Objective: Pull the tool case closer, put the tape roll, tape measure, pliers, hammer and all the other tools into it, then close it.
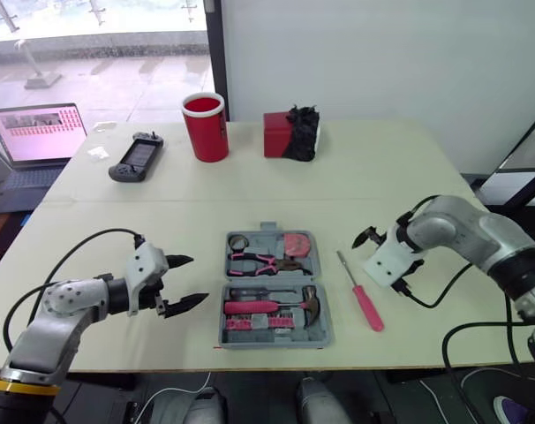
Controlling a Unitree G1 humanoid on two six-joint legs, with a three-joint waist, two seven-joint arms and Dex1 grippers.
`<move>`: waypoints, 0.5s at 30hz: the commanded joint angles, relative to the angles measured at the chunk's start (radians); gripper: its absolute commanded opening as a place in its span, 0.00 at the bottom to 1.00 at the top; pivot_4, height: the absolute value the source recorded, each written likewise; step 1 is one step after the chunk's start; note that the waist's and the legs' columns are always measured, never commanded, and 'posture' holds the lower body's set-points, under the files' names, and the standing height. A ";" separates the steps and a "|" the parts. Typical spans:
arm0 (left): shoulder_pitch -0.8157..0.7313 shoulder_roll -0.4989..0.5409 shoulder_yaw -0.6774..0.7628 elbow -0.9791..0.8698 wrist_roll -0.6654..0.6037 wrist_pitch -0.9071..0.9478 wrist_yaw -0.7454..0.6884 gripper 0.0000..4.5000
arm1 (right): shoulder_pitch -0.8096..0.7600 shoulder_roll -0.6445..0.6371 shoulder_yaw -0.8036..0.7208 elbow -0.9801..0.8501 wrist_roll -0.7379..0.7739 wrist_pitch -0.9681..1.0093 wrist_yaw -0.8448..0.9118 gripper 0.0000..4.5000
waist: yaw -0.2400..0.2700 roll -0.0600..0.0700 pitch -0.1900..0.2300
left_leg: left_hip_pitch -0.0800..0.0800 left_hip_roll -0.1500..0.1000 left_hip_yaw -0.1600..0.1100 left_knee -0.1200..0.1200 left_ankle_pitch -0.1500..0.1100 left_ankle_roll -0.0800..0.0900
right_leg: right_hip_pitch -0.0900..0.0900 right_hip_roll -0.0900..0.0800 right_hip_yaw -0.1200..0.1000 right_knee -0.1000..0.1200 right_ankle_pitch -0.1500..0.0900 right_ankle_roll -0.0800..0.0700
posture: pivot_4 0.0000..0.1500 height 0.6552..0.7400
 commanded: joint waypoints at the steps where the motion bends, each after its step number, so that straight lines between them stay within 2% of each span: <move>1: 0.011 0.011 0.028 -0.033 -0.003 -0.007 0.008 1.00 | -0.035 0.022 0.022 0.054 -0.106 -0.180 -0.062 0.99 | 0.001 0.000 0.000 | 0.000 0.000 0.000 0.000 0.000 0.000 | 0.000 0.000 0.000 0.000 0.000 0.000 | 1.00 0.85; 7: 0.017 0.017 0.035 -0.040 -0.008 -0.004 0.014 1.00 | -0.060 0.076 0.027 0.063 -0.170 -0.274 -0.087 0.99 | 0.002 0.001 0.000 | 0.000 0.000 0.000 0.002 0.001 -0.001 | 0.001 0.000 0.000 0.002 0.000 -0.002 | 1.00 0.85; 13: 0.023 0.021 0.039 -0.040 -0.007 -0.003 0.017 1.00 | -0.039 0.092 0.036 -0.058 -0.026 -0.202 0.102 0.99 | 0.001 0.001 0.000 | 0.003 0.000 0.000 0.001 0.001 -0.002 | 0.003 0.000 0.000 0.003 0.000 -0.002 | 1.00 0.85; 15: 0.025 0.027 0.045 -0.034 -0.008 -0.003 0.015 1.00 | -0.041 0.098 0.039 -0.090 0.002 -0.180 0.154 0.87 | 0.002 0.001 0.000 | 0.003 0.000 -0.001 0.001 0.001 -0.002 | 0.004 0.000 0.000 0.003 0.000 -0.001 | 1.00 0.85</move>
